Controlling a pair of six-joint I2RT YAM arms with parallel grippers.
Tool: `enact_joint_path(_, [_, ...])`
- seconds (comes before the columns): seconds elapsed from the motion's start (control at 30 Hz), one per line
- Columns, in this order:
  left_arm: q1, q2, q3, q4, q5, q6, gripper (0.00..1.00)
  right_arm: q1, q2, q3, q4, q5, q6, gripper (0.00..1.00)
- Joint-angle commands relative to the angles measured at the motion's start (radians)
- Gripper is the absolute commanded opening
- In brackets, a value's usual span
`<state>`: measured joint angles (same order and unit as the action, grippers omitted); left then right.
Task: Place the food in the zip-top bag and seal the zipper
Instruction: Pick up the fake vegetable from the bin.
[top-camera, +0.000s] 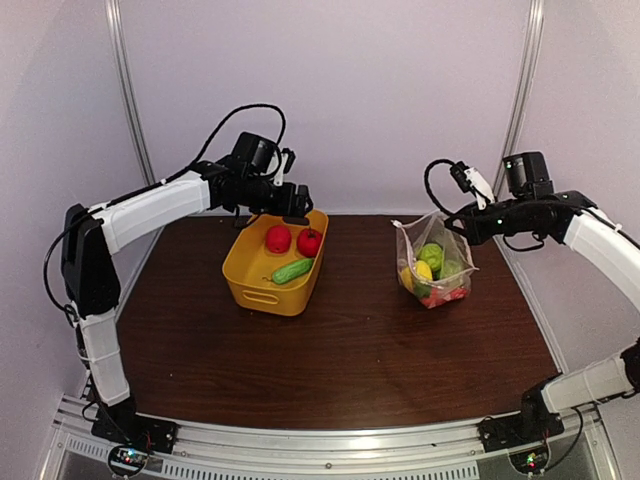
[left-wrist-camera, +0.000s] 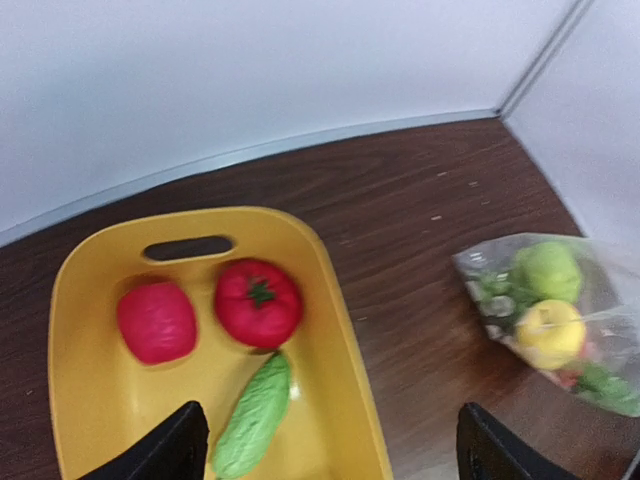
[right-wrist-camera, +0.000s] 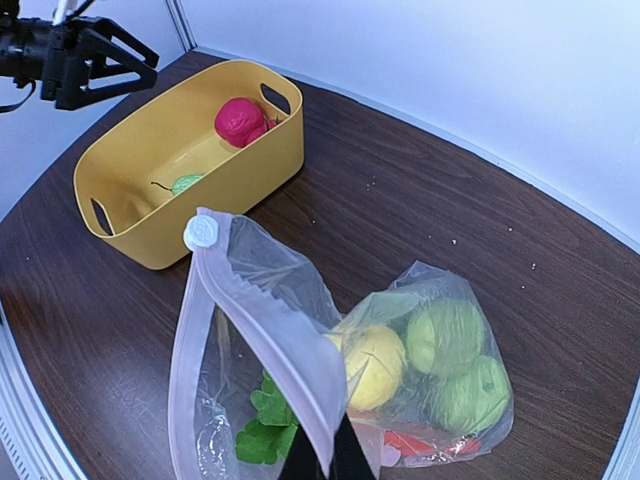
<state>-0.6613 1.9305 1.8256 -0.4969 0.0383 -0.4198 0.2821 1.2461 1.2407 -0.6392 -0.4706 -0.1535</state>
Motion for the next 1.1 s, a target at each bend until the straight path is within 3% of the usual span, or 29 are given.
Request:
enact_joint_path(0.0, [0.009,0.05,-0.033,-0.087,-0.224,0.107,0.88,-0.013,-0.066,-0.1,0.077,-0.019,0.017,0.0])
enact_joint_path(0.17, [0.034,0.147,0.049,-0.185,-0.222,0.133,0.88,-0.02,-0.155,-0.209,0.139,-0.021,0.014,0.0])
enact_joint_path(0.47, [0.055,0.271,0.1,-0.306,-0.048,0.251,0.88,-0.027,-0.182,-0.284,0.189,-0.044,-0.006,0.0])
enact_joint_path(0.8, [0.072,0.337,0.039,-0.21,-0.118,0.457,0.87,-0.029,-0.174,-0.297,0.205,-0.087,-0.002,0.0])
enact_joint_path(1.07, [0.074,0.401,0.048,-0.193,-0.069,0.498,0.7,-0.029,-0.153,-0.282,0.184,-0.085,-0.007,0.0])
